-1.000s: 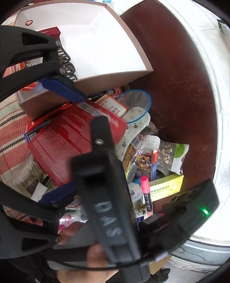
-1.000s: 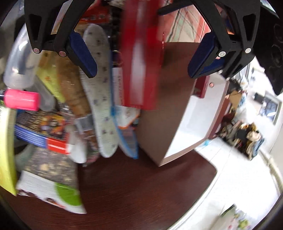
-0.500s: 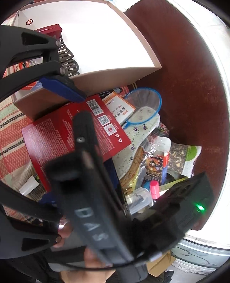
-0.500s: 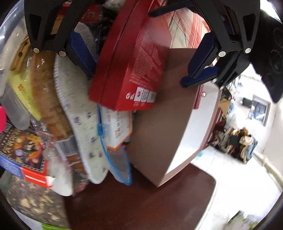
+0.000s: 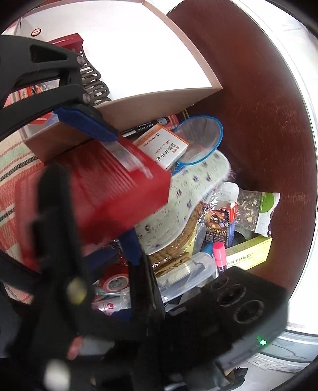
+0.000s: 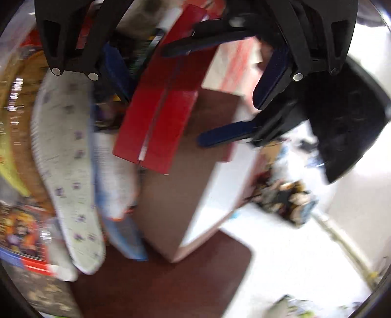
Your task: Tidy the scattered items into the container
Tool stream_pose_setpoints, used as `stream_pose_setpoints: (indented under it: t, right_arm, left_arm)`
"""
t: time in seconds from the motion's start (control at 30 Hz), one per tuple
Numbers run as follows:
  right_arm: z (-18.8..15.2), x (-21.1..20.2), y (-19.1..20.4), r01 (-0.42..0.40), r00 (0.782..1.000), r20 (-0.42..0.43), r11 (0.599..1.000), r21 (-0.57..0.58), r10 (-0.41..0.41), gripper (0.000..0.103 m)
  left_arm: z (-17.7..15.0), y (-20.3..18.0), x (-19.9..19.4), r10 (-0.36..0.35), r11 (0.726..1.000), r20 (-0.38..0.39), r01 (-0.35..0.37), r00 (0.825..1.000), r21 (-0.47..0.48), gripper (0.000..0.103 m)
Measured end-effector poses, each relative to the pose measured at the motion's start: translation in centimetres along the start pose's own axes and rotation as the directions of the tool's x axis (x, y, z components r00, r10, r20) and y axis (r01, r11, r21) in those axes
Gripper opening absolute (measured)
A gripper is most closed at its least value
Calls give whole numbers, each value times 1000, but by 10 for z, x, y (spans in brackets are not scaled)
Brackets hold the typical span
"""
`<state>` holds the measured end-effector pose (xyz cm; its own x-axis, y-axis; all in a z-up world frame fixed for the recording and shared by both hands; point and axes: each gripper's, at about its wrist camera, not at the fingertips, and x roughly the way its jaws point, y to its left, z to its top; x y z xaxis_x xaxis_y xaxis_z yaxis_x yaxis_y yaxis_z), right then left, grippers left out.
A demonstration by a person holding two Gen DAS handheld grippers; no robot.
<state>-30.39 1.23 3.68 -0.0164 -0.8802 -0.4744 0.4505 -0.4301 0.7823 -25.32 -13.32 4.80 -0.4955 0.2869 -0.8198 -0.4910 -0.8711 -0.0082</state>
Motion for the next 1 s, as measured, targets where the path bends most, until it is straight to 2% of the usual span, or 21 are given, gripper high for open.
stream_pose_setpoints:
  t: [0.07,0.17,0.3,0.33,0.4,0.5,0.67,0.77,0.83,0.93,1.0]
  right_arm:
    - [-1,7,0,-14,1000,-8,1000,-7,13,82]
    - [-3,29,-10,27,998,-60,1000,13,-26,81]
    - [-6,42,-28,81,994,-77,995,65,-76,63]
    - [-6,41,-29,82,994,-72,994,70,-77,59]
    - [-6,39,-30,95,994,-58,993,75,-91,46]
    - [-4,35,-35,99,994,-51,991,86,-95,45]
    - [-7,37,-31,99,991,-95,993,67,-93,45]
    - [-8,39,-30,99,990,-109,993,65,-92,45]
    - [-7,33,-35,76,995,-73,993,90,-70,45]
    - [-10,24,-45,56,997,-67,990,130,-48,45]
    - [-10,18,-47,48,998,-56,989,138,-41,45]
  left_arm:
    - [-2,0,-1,3,1000,-4,-3,1000,9,89]
    - [-6,-3,0,0,999,-21,0,1000,36,89]
    - [-10,-12,4,33,998,-42,-31,999,61,89]
    - [-10,-14,4,46,998,-38,-44,998,52,87]
    - [-8,-18,3,55,998,-36,-54,998,38,73]
    - [-11,-35,1,139,990,2,-139,990,22,67]
    - [-28,-52,-7,241,970,18,-241,970,16,66]
    - [-34,-54,-16,240,970,-23,-241,970,-25,66]
    - [-40,-62,-17,212,976,-49,-214,976,-28,68]
    - [-48,-76,-4,237,971,-96,-239,967,-4,69]
    - [-50,-85,4,286,958,-96,-285,954,16,71]
